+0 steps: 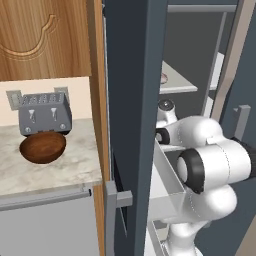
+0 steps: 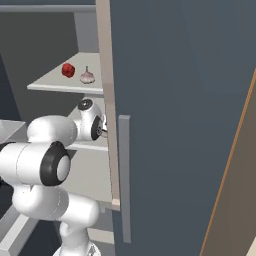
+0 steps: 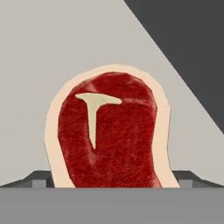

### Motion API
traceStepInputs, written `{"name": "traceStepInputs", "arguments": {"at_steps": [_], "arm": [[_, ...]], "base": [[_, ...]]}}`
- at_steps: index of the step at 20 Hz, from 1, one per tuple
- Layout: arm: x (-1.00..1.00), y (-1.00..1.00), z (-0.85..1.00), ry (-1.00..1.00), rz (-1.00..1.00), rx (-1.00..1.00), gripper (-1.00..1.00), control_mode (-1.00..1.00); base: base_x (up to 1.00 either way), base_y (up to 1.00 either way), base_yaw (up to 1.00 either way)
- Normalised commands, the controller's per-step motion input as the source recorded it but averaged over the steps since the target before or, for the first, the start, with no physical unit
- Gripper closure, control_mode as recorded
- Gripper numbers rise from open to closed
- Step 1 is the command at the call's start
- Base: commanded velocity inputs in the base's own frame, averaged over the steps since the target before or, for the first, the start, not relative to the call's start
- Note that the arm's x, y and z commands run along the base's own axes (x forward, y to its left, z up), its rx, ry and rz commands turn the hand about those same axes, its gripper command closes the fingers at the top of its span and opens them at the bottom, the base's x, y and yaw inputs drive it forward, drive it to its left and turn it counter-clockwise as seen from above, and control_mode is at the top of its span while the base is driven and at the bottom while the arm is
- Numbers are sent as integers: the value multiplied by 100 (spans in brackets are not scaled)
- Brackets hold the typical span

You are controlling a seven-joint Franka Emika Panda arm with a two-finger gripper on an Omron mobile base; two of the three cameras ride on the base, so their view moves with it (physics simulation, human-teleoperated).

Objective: Take the steak, bell pepper, and garlic from the freezer and place them in the bowl on the counter.

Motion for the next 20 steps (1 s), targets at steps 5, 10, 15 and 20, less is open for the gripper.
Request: {"name": "traceStepInputs", "arguments": {"at_steps": [5, 10, 15, 20], "arm": [[20, 19, -33, 0, 3, 0, 100, -100], [1, 9, -25, 0, 2, 0, 100, -100], [-21, 0, -8, -2, 0, 0, 100, -100], [-48, 0, -1, -4, 0, 0, 100, -100]], "base": [[0, 0, 0], [0, 0, 0], [0, 0, 0], [0, 0, 0]]}}
